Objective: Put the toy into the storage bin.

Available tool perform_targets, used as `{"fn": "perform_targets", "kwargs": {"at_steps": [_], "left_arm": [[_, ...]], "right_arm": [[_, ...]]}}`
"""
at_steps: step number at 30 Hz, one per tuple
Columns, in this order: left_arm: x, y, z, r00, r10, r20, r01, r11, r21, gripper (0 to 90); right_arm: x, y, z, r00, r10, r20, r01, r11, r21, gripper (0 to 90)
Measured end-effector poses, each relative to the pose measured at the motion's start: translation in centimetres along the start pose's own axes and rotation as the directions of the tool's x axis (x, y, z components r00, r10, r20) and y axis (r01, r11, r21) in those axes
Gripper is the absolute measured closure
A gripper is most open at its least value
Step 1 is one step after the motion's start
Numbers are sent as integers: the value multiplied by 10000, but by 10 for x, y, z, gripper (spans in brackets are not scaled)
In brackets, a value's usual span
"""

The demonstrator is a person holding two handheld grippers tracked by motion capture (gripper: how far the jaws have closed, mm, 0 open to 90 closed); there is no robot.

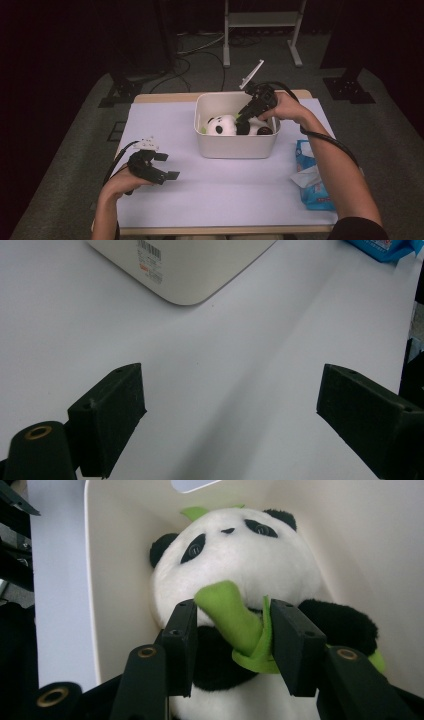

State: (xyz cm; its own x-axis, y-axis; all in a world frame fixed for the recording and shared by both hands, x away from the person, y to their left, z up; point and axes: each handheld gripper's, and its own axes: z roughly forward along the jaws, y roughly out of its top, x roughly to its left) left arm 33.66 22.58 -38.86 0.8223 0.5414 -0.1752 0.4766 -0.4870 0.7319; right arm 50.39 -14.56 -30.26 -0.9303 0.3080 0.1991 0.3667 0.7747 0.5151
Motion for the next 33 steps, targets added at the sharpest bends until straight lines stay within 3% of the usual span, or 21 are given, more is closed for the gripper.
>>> {"fn": "perform_targets", "kwargs": {"at_steps": [15, 25, 33], "left_arm": [[-2, 0, 0, 10000, 60, -16, -59, 10000, 39, 111], [-4, 0, -2, 9999, 116, -45, -116, 9999, 0, 110], [-7, -3, -7, 9998, 150, -151, -150, 9999, 18, 110]], "right_arm": [[6, -24, -33, 9993, 370, 93, -364, 9977, -576, 532], [21, -45, -63, 9985, 497, 242, -464, 9913, -1231, 509], [32, -60, -73, 9982, 507, 327, -458, 9897, -1356, 503]]}}
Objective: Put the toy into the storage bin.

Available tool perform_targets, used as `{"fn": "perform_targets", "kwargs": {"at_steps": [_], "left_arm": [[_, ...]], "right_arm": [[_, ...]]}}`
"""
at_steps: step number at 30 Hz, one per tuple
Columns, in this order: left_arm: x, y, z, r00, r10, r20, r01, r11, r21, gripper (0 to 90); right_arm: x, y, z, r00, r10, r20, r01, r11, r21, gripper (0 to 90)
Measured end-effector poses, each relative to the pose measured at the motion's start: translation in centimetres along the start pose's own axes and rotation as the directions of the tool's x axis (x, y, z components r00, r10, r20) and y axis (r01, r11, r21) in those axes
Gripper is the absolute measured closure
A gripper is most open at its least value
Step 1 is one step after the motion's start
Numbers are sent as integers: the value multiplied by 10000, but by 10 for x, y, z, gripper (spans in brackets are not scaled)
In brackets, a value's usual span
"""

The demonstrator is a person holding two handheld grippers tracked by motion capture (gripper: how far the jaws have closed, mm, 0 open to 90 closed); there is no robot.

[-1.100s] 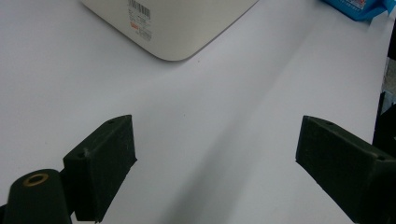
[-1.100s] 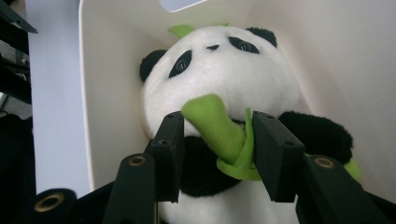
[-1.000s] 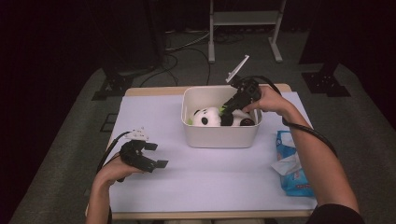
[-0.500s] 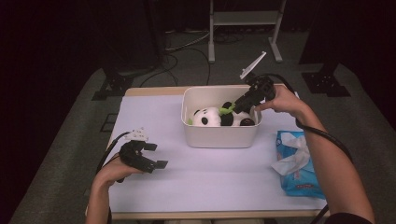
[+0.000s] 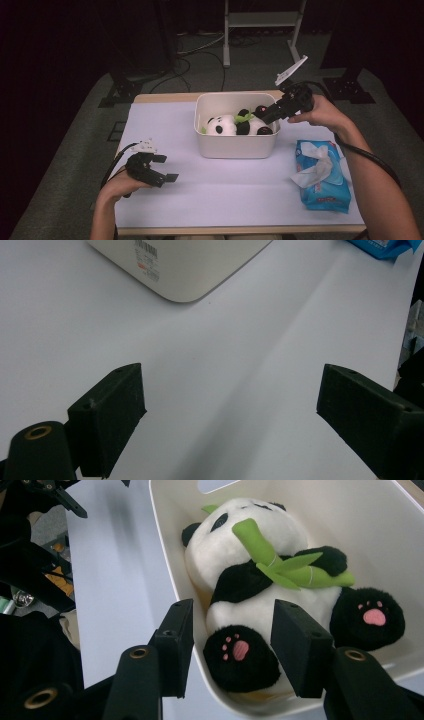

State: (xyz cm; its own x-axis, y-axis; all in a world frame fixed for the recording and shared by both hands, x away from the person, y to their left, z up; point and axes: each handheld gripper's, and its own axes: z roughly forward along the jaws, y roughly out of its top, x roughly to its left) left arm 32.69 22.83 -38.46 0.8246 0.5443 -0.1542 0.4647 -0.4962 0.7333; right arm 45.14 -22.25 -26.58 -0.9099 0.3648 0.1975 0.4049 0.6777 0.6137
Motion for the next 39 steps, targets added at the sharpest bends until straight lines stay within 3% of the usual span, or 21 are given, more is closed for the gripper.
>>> {"fn": "perform_targets", "kwargs": {"at_steps": [13, 27, 39], "left_arm": [[1, 0, -1, 10000, -11, -81, 11, 10000, -5, 110], [1, 0, -1, 10000, -50, -67, 50, 10000, -35, 110], [1, 0, 0, 10000, -21, -55, 21, 10000, 9, 110]], "right_arm": [[7, -24, -16, 9997, 198, 115, -192, 9985, -504, 491], [11, -42, -21, 9989, 452, 154, -441, 9968, -670, 467], [14, -70, -25, 9970, 762, 144, -746, 9935, -858, 454]]}}
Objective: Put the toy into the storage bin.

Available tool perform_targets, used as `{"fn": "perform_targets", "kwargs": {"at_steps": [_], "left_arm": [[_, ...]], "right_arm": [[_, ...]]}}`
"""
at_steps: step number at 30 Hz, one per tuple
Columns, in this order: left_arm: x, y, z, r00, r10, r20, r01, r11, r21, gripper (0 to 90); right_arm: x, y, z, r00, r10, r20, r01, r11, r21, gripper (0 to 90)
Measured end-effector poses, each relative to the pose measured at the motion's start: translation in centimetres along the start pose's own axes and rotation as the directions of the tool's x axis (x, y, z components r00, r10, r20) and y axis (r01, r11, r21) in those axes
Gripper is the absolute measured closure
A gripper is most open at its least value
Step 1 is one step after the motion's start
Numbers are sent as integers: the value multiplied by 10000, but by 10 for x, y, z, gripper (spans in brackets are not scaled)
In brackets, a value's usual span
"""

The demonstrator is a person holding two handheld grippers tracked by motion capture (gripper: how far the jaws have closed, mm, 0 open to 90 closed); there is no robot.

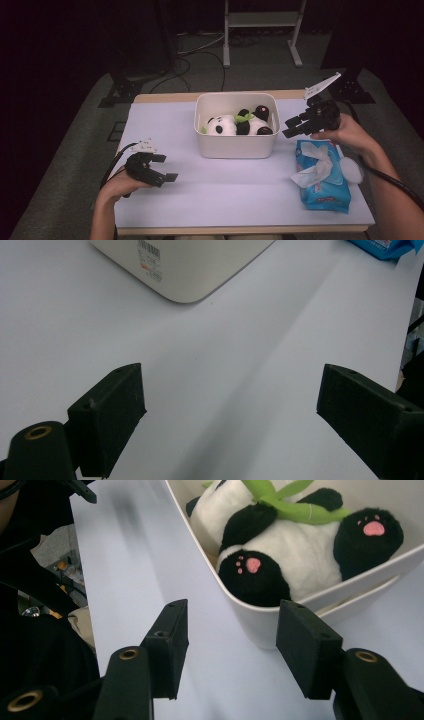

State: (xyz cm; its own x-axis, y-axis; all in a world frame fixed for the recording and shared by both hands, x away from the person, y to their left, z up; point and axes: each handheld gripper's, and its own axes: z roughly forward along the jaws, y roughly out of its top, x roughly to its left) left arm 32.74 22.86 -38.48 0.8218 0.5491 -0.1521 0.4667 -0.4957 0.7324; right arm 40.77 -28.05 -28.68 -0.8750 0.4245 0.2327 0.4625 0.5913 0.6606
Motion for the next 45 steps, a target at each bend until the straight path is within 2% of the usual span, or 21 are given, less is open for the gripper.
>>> {"fn": "perform_targets", "kwargs": {"at_steps": [11, 27, 40, 45], "left_arm": [[-1, 0, 2, 10000, -46, 15, 46, 10000, 26, 110], [0, 0, 0, 10000, -22, -46, 22, 10000, -4, 109], [2, -1, -3, 9999, -98, -116, 98, 9999, -44, 109], [2, -1, -3, 9999, -70, -112, 70, 10000, -30, 109]], "right_arm": [[3, -25, -3, 9997, 227, 44, -226, 9995, -235, 452], [11, -48, 2, 9993, 341, -118, -347, 9976, -595, 441], [13, -69, 4, 9981, 610, -55, -612, 9952, -768, 428], [16, -74, 4, 9984, 571, -33, -572, 9948, -849, 426]]}}
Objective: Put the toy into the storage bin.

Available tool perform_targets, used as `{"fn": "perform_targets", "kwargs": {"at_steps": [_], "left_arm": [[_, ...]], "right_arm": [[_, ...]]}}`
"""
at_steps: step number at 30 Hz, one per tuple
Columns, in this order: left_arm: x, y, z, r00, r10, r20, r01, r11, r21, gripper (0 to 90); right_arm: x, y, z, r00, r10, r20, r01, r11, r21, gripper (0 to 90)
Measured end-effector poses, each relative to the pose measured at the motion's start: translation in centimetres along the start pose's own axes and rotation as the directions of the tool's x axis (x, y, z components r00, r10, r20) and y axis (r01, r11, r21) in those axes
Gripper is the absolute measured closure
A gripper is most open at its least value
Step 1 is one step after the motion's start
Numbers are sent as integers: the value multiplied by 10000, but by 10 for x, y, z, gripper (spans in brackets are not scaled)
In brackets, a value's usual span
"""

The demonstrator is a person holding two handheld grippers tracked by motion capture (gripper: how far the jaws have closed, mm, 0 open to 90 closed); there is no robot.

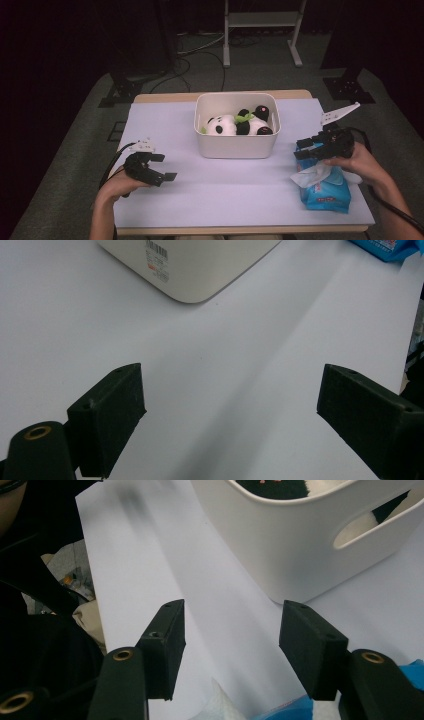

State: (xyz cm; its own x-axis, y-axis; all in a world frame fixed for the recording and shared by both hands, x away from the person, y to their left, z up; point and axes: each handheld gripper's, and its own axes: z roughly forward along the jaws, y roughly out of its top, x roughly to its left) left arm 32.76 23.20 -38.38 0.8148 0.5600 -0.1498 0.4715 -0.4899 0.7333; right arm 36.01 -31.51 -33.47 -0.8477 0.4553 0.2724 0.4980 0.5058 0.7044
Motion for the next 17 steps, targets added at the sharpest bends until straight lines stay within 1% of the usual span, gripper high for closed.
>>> {"fn": "perform_targets", "kwargs": {"at_steps": [4, 7, 12, 17], "left_arm": [[0, 1, -1, 10000, 50, -2, -50, 10000, -68, 109], [0, 1, -2, 10000, 6, -4, -6, 10000, -74, 109], [0, 1, -2, 10000, -1, -20, 1, 10000, -86, 109], [0, 1, -1, 9999, 105, -5, -105, 9999, -11, 109]], "right_arm": [[3, -5, 0, 10000, 38, 36, -38, 10000, 33, 421], [3, -9, 1, 10000, 53, 18, -53, 9999, 100, 420], [5, -14, 3, 9999, 107, -37, -107, 9999, 31, 418], [5, -16, 4, 9999, 107, -47, -107, 9999, 15, 412]]}}
